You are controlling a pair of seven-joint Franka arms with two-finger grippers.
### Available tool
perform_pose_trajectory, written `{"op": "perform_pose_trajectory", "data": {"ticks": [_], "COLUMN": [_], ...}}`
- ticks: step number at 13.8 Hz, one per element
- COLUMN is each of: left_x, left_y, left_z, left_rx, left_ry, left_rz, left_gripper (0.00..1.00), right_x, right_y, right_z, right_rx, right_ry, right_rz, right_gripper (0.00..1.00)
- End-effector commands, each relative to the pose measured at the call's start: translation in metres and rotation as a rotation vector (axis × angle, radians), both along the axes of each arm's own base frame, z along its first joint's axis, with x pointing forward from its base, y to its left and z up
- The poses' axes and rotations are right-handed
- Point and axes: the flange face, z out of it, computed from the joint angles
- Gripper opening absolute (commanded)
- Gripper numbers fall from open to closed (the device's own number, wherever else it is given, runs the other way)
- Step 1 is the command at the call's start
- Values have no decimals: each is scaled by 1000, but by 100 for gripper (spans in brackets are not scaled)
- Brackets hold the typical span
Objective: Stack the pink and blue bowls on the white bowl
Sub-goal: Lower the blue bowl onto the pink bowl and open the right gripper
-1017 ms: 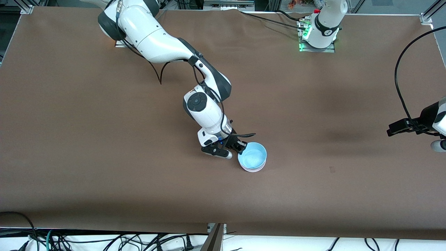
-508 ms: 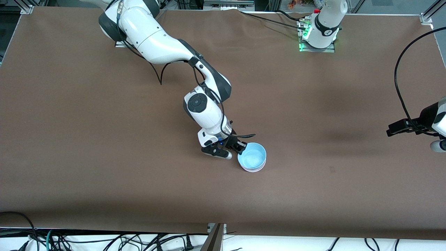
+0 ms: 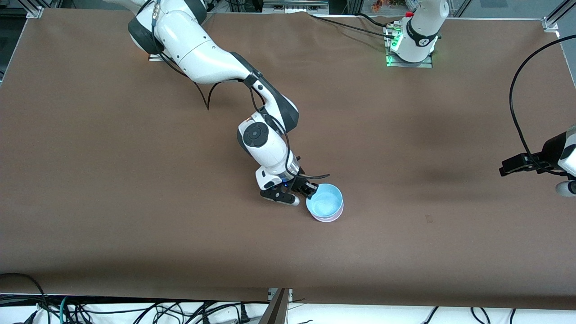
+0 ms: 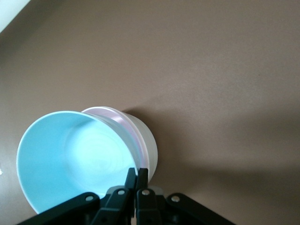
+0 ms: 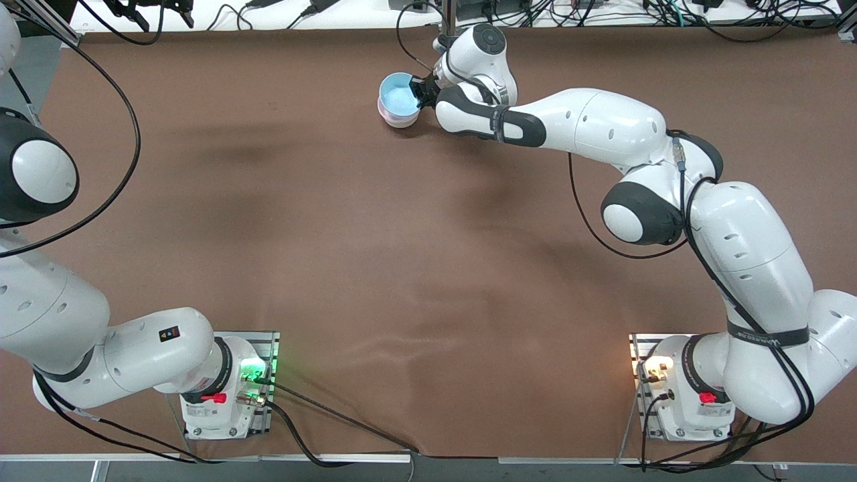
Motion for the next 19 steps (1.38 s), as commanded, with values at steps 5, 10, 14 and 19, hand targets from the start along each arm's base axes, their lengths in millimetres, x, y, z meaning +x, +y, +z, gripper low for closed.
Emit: {"op": "perform_pose_trajectory", "data": {"ticks": [5,10,14,19], "left_x": [2,1,1,1], "left_y": [1,9,12,14], "left_z": [7,6,7,5], "left_rx": [8,7,6,8], "left_ry": [-12,-10,-12,-9], "left_rz": [0,13,17,17], "left_gripper": [100,100,100,100], "right_x": [-3,-4,-5,6], "right_y": [5,3,-1,-9], "right_z": [-8,-11,-9,47], "right_rx": [-38,-68,-101,-105], "right_ry": [32,60,99,130], "right_rz": [12,22,28,24], "right_gripper": [0,0,51,100]}}
